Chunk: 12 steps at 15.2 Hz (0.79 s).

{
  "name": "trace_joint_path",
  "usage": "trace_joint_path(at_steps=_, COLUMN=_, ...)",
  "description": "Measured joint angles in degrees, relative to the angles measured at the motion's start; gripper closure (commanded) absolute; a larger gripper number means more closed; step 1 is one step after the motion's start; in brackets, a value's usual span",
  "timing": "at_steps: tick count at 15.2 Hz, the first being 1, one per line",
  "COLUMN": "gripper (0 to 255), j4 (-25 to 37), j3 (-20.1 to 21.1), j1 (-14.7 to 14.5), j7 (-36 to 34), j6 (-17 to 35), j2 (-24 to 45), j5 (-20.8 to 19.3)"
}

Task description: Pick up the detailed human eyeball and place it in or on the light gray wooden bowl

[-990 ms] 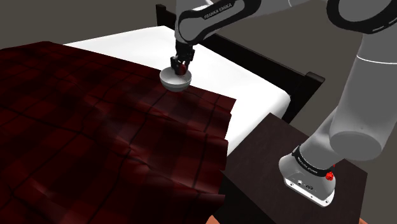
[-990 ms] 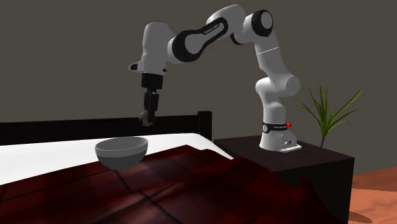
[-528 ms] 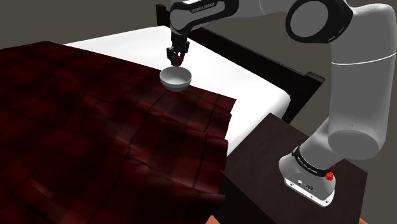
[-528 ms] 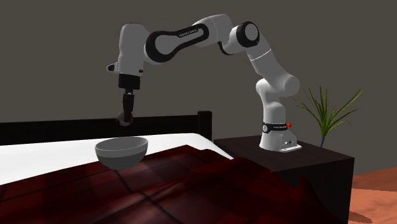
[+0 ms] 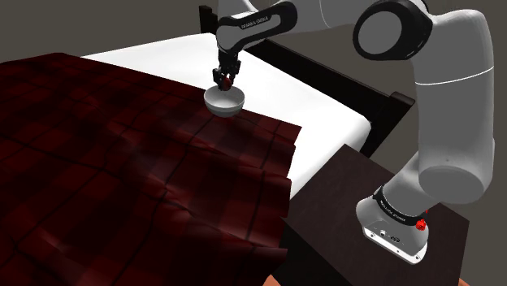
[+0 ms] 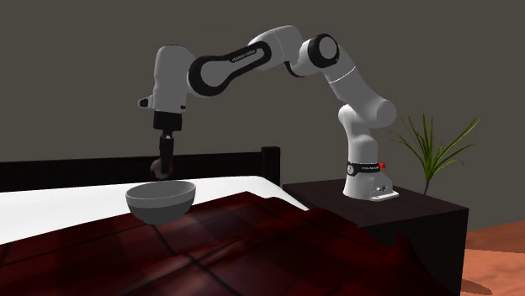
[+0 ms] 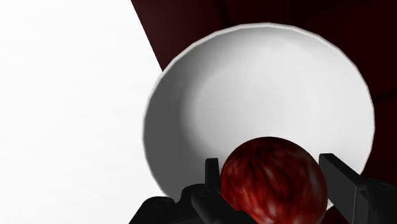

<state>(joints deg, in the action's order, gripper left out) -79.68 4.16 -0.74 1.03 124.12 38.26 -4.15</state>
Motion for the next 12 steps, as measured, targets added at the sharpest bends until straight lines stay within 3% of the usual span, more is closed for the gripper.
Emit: trace_joint_path(at_steps=12, gripper=255, j4=-1.4, j3=-0.1, j1=0.0, j7=-0.1, j6=3.5, j2=2.0, j5=-0.2)
